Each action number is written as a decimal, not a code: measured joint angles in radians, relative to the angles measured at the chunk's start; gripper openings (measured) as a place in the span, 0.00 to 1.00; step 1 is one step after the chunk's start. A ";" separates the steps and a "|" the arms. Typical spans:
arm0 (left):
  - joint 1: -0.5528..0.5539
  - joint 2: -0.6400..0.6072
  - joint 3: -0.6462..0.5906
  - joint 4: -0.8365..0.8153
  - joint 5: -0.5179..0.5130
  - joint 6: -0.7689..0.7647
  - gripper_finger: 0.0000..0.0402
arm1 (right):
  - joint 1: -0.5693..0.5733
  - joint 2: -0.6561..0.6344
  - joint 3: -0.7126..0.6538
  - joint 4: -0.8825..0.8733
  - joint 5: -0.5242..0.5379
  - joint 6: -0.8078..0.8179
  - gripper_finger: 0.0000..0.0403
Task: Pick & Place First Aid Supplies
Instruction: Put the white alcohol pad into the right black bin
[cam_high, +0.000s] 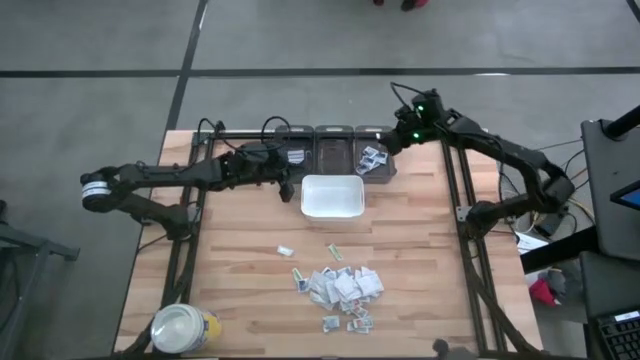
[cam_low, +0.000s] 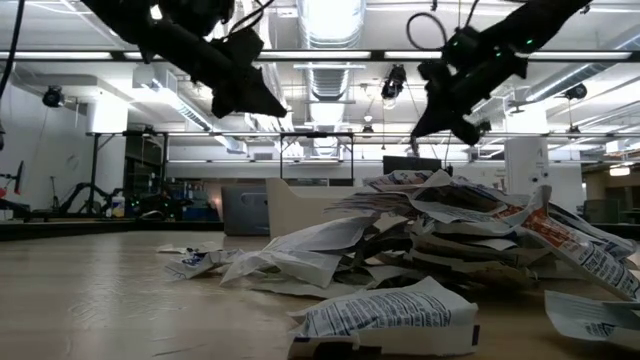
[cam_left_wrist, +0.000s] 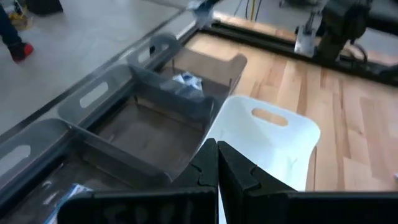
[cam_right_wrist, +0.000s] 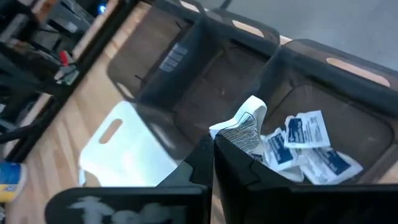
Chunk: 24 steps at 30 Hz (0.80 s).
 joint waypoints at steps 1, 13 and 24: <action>0.002 -0.011 -0.021 0.028 0.000 -0.006 0.00 | 0.005 0.028 0.019 -0.002 0.007 -0.006 0.02; 0.010 -0.156 -0.217 0.153 0.002 -0.051 0.00 | 0.052 0.311 0.325 -0.359 0.291 -0.193 0.02; 0.037 -0.302 -0.338 0.154 0.015 -0.080 0.00 | 0.093 0.439 0.355 -0.431 0.420 -0.201 0.02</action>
